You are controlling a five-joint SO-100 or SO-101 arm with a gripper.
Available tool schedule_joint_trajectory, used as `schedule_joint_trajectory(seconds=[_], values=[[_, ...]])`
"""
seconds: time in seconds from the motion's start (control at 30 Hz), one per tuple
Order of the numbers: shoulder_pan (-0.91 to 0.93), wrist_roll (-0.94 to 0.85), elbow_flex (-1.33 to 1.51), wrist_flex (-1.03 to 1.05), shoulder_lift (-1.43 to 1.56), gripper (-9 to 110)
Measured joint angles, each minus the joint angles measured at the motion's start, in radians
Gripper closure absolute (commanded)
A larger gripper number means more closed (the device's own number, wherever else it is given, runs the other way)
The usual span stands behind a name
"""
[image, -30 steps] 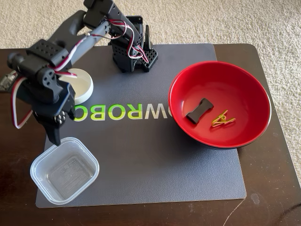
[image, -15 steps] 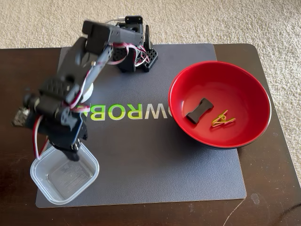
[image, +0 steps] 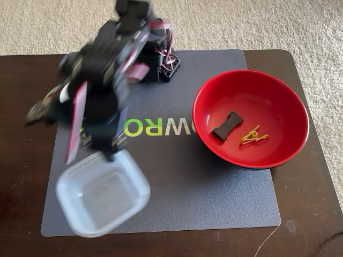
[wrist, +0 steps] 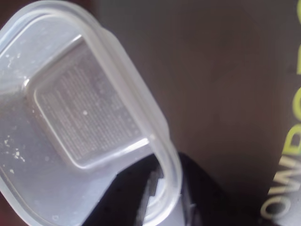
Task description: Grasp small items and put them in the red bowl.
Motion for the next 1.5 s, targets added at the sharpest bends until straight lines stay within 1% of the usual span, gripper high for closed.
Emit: schedule_joint_trajectory(seconds=[0.1, 0.23, 0.33, 0.43, 0.5, 0.6, 0.63, 0.67, 0.73, 0.83, 1.03, 1.2, 1.3, 1.37, 1.5], values=[[-0.176, 0.032, 0.037, 0.0, 0.123, 101], [-0.42, 0.103, 0.098, 0.002, 0.216, 102], [-0.592, 0.143, 0.149, 0.002, 0.23, 102], [-0.759, 0.158, 0.275, 0.002, 0.235, 101], [-0.848, 0.158, 0.377, 0.002, 0.249, 101], [-0.899, 0.15, 0.505, -0.006, 0.285, 101], [-0.904, 0.144, 0.531, -0.008, 0.291, 100], [-0.905, 0.143, 0.543, -0.008, 0.293, 88], [-0.897, 0.11, 0.572, -0.009, 0.295, 75], [-0.859, 0.08, 0.578, -0.009, 0.295, 64], [-0.787, 0.025, 0.589, -0.009, 0.324, 64], [-0.667, -0.086, 0.594, -0.002, 0.515, 67], [-0.508, -0.132, 0.684, 0.002, 0.657, 68], [-0.351, -0.132, 0.761, 0.002, 0.718, 67], [-0.011, -0.023, 0.871, -0.015, 0.692, 70]])
